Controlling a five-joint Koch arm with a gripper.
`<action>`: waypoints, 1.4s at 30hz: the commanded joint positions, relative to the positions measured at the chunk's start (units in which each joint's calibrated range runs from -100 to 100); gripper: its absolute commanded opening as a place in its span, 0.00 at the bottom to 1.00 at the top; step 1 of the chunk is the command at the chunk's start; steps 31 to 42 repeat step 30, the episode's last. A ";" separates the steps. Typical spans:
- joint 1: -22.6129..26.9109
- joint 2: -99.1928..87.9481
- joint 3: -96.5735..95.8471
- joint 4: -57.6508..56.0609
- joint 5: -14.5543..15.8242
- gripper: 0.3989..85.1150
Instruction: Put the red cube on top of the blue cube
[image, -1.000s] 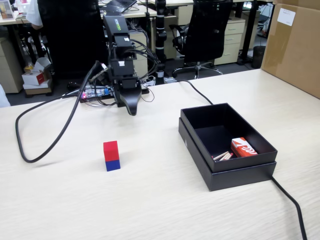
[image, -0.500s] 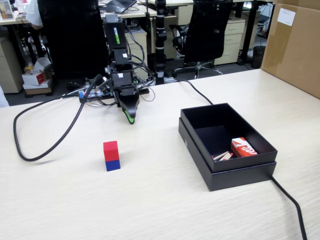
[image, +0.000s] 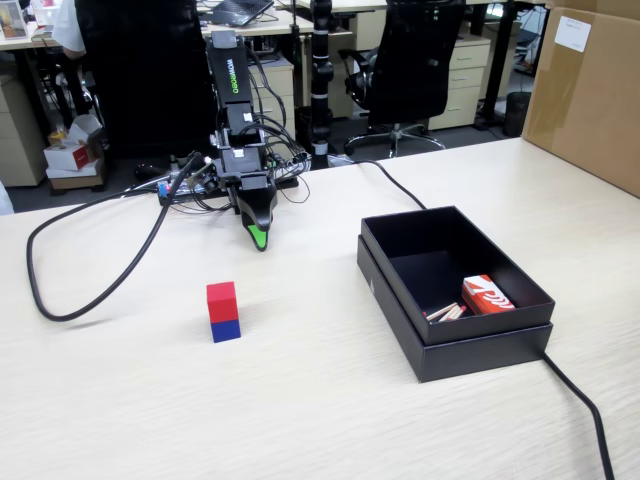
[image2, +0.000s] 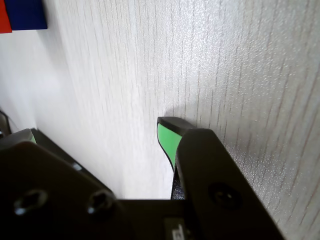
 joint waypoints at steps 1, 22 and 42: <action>0.00 -0.58 -2.52 -1.02 -0.20 0.57; 0.00 -1.96 -3.24 -1.02 -0.20 0.57; 0.00 -1.96 -3.24 -1.02 -0.20 0.57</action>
